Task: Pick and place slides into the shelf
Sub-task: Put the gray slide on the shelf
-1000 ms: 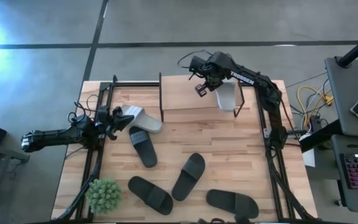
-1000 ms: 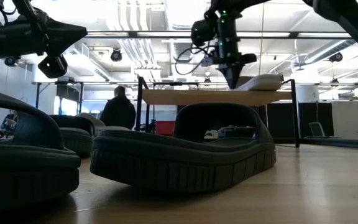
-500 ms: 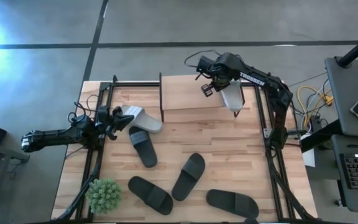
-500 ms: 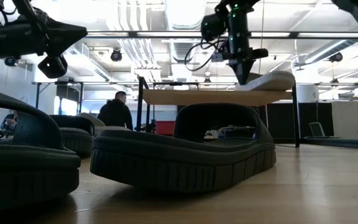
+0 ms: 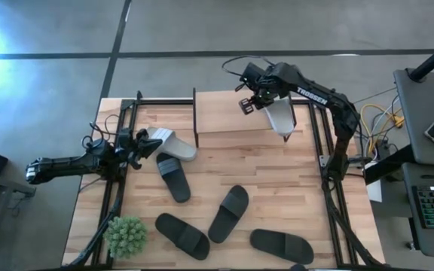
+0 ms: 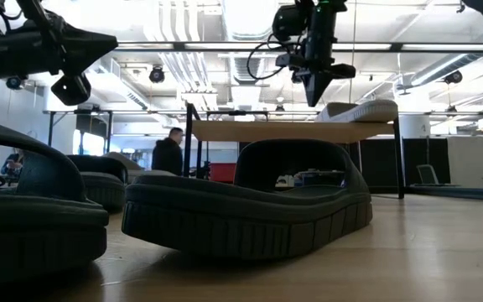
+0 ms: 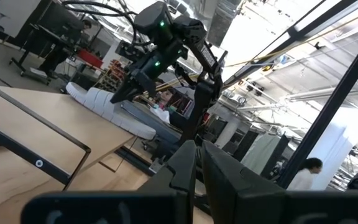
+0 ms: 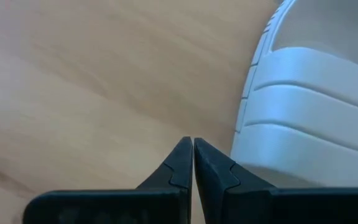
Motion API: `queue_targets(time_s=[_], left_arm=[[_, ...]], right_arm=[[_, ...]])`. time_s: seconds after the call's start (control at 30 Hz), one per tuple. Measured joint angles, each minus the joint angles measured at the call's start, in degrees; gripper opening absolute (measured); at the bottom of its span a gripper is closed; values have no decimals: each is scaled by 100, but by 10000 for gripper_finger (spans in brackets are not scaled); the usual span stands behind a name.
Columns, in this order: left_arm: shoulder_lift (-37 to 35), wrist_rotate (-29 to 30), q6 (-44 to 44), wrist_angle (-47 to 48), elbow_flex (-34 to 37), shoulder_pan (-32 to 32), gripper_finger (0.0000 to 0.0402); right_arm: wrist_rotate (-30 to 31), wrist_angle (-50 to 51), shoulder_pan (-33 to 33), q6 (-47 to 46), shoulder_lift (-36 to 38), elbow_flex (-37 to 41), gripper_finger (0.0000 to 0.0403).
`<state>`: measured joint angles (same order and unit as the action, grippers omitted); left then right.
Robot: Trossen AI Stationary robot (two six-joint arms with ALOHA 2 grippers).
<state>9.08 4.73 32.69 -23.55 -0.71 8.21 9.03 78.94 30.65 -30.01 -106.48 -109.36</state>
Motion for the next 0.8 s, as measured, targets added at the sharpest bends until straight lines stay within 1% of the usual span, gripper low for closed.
queue_targets(time_s=[0.1,0.27,0.4,0.53,0.8], left_arm=[[-14,1,0,-7,0,2,13],[-9,-1,2,0,2,1,13],[-11,-2,4,0,2,2,13],[-6,-2,2,-1,4,2,13],[-11,-6,2,0,4,2,13]], right_arm=[[95,-138,5,65,-11,145,8],[758,-409,14,261,-13,434,8],[1184,-492,43,341,-13,485,8],[1221,-494,166,373,-7,570,8],[1145,-571,254,10,11,675,8]])
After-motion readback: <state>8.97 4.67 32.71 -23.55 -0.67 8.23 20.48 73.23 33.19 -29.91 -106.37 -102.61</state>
